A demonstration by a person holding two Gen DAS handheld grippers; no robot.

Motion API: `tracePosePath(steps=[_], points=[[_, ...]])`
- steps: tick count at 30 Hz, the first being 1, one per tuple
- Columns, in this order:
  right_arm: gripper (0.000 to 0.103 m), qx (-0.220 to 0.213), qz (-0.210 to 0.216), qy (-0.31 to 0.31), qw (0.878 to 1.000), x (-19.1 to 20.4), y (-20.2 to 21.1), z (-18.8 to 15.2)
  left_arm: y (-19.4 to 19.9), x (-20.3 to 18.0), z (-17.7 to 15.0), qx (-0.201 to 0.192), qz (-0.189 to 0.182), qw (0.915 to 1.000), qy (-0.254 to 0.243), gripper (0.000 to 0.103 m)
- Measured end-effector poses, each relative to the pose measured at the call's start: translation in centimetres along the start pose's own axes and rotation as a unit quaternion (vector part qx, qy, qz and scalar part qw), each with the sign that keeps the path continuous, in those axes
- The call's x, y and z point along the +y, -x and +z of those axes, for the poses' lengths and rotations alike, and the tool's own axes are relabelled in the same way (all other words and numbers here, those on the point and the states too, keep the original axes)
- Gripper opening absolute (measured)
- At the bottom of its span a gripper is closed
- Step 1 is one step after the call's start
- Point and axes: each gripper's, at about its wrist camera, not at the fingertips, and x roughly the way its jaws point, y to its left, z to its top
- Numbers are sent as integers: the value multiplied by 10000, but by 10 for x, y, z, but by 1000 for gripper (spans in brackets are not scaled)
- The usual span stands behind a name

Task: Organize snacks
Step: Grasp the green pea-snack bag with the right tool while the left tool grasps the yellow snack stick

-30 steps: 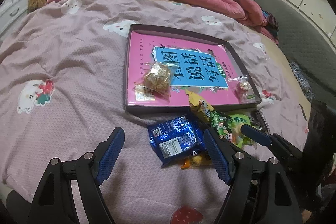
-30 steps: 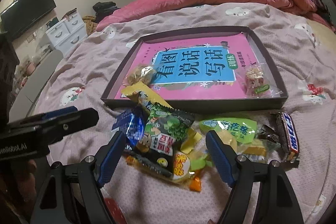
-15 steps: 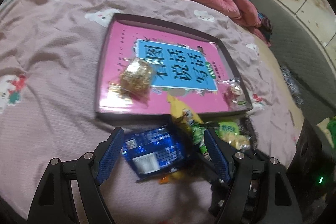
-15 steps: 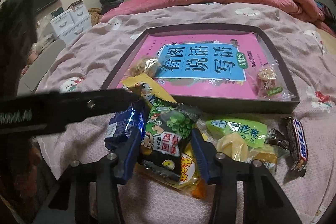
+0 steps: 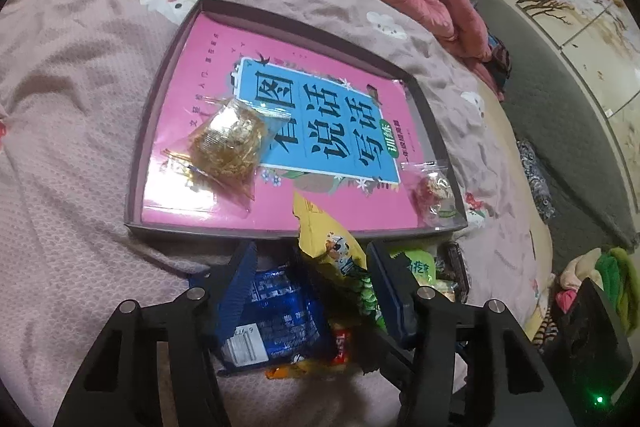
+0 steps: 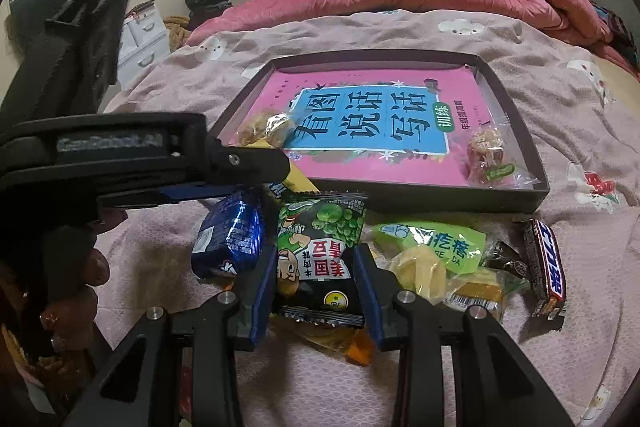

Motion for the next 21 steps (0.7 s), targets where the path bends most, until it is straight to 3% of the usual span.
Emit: tracePosePath(steps=[15,17,21], points=[[38,-11,20,-110,9999,-7,6,-2,-14,-20,4,289,28,9995,84,51],[38,-5,40,-127,9999,-8,6,-3,-18,-20,4,356,101,9992,141,35],[38,-11,48,-102,9999,-7,7,-4,-22,-15,4,411,-5,9985,358,28]])
